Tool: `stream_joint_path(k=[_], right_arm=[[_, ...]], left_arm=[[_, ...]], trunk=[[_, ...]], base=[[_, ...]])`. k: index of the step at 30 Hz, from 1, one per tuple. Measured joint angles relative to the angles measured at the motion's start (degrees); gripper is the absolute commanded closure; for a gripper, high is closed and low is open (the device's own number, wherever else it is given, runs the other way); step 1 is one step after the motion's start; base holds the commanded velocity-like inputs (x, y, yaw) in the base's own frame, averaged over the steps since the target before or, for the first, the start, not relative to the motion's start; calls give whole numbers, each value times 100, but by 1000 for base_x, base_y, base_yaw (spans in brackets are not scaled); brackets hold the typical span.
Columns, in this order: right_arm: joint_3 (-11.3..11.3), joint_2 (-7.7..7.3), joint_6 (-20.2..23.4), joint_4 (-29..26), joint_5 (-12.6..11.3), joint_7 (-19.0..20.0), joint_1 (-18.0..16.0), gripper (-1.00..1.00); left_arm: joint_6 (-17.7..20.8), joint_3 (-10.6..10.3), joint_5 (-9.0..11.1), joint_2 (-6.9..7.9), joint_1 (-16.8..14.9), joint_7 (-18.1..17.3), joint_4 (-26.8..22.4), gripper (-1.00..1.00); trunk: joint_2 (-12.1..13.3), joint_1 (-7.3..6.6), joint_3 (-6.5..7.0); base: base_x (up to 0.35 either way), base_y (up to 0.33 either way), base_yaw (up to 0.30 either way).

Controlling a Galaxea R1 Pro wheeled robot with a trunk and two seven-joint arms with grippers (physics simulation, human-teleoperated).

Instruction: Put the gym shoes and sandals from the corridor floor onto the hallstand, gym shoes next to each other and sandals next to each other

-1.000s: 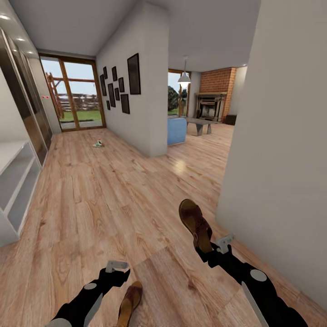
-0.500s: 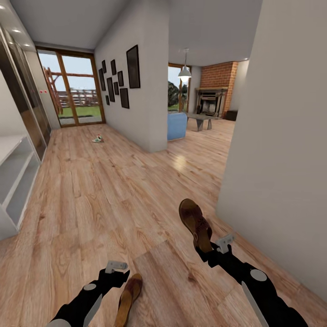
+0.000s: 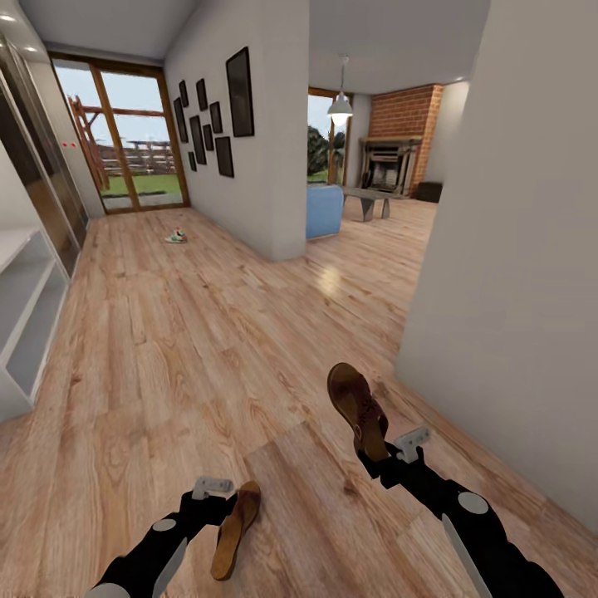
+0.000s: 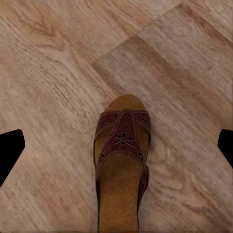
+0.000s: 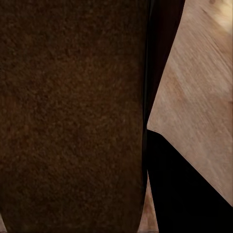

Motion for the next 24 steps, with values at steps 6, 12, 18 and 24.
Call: stream_joint_path(k=[6,12,18,24], right_arm=[[0,0,0,0,1,0,0,100],[0,0,0,0,0,0,0,100],[0,0,0,0,-1,0,0,100],[0,0,0,0,1,0,0,100]], left_arm=[[-13,26,-3,0,0,16,-1,-100],[-353,40,24,-3,-1,26,0,-100],[-513,42,42,-3,0,27,5,-100],[-535,50,48,0,0,28,6,-100]], trunk=[[-8,15,-188],[-16,31,-376],[-24,46,-564],[-33,62,-751]], base=[[0,0,0],[0,0,0],[0,0,0],[0,0,0]])
